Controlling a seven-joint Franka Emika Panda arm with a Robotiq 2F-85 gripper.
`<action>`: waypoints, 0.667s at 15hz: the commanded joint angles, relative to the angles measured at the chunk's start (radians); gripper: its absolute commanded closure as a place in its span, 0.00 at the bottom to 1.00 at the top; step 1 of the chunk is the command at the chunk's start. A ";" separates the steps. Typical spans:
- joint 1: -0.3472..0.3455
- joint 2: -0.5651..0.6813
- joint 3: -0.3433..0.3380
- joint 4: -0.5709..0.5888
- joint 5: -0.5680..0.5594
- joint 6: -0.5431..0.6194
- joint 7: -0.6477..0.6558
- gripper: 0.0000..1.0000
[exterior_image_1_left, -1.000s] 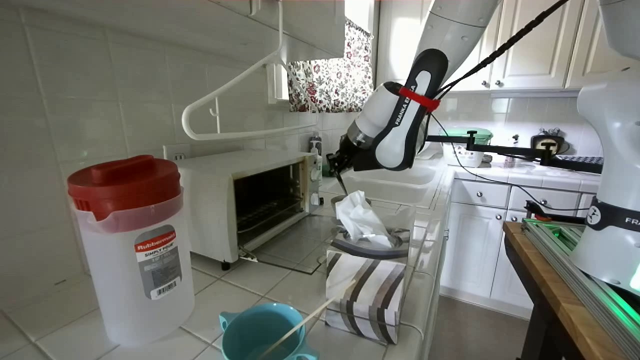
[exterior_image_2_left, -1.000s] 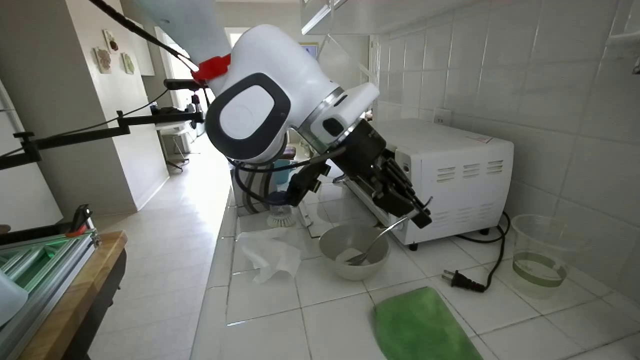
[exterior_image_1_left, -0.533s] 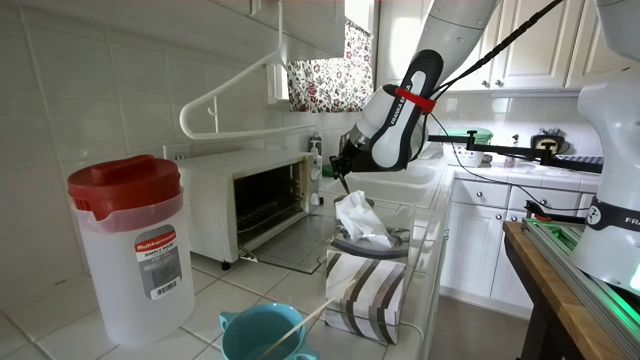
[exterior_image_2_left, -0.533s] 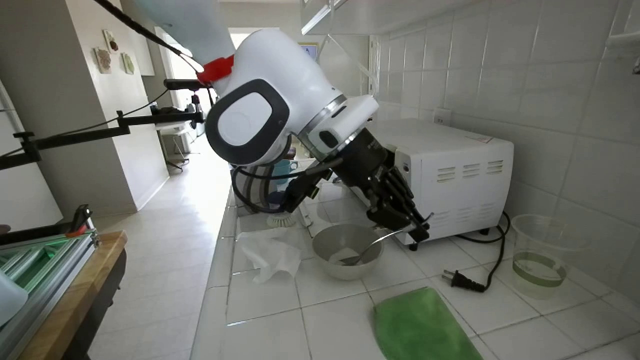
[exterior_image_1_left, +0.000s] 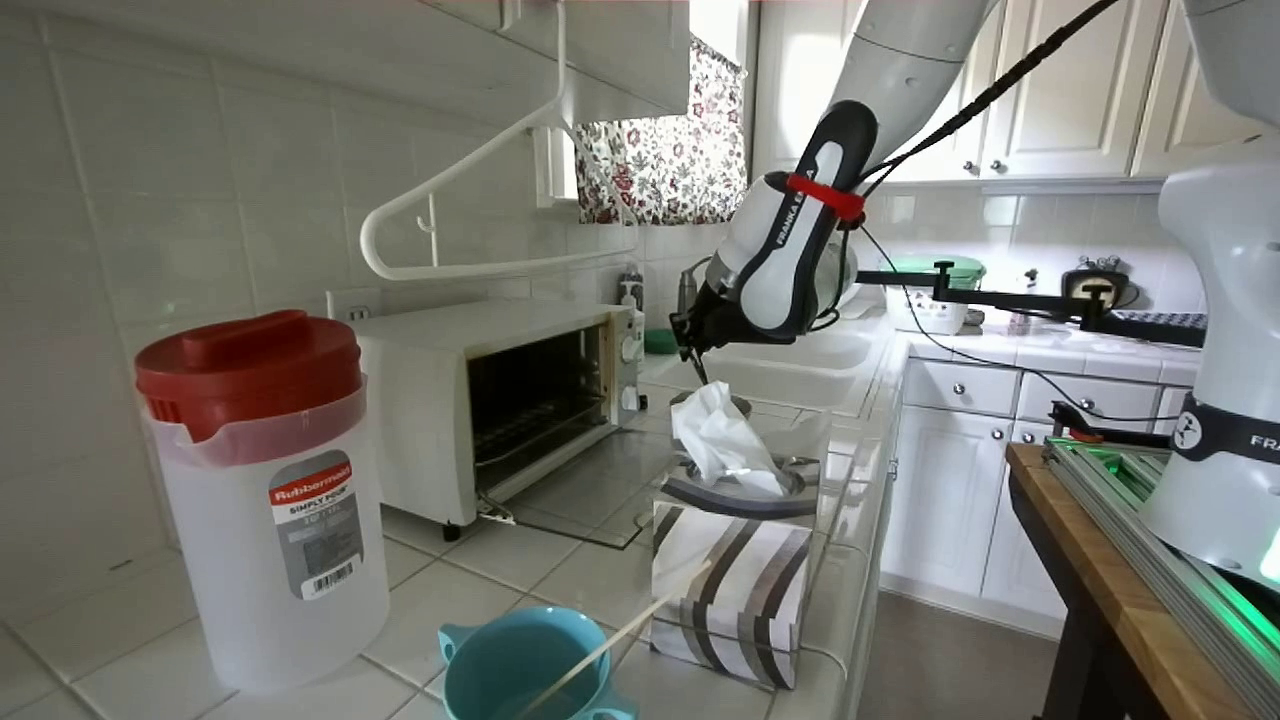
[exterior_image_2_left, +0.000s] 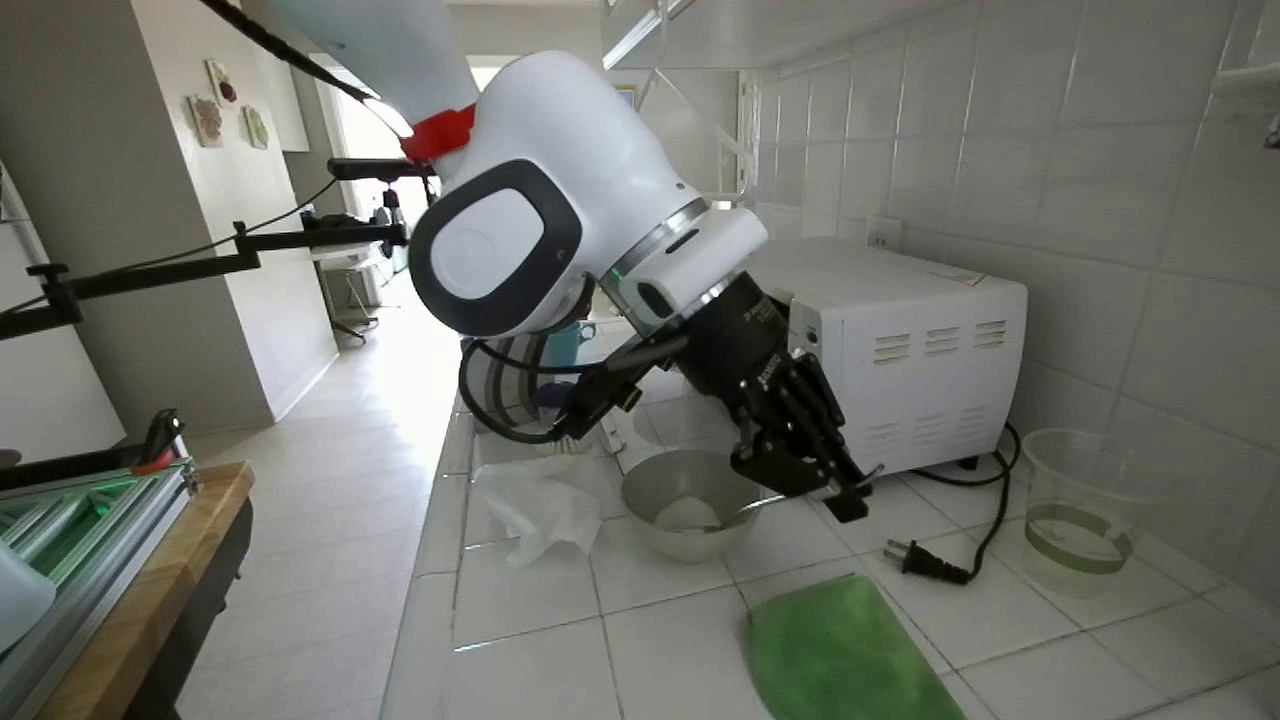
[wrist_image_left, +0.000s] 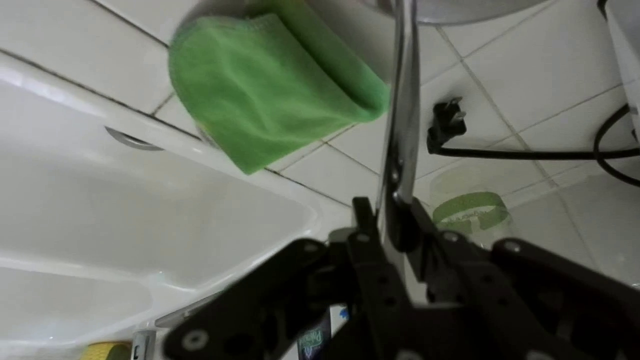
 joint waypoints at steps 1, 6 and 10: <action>-0.021 -0.018 0.019 0.011 0.005 -0.025 0.020 0.95; -0.056 -0.045 0.070 0.017 0.079 -0.047 -0.051 0.95; -0.089 -0.072 0.096 0.020 0.014 -0.080 0.024 0.95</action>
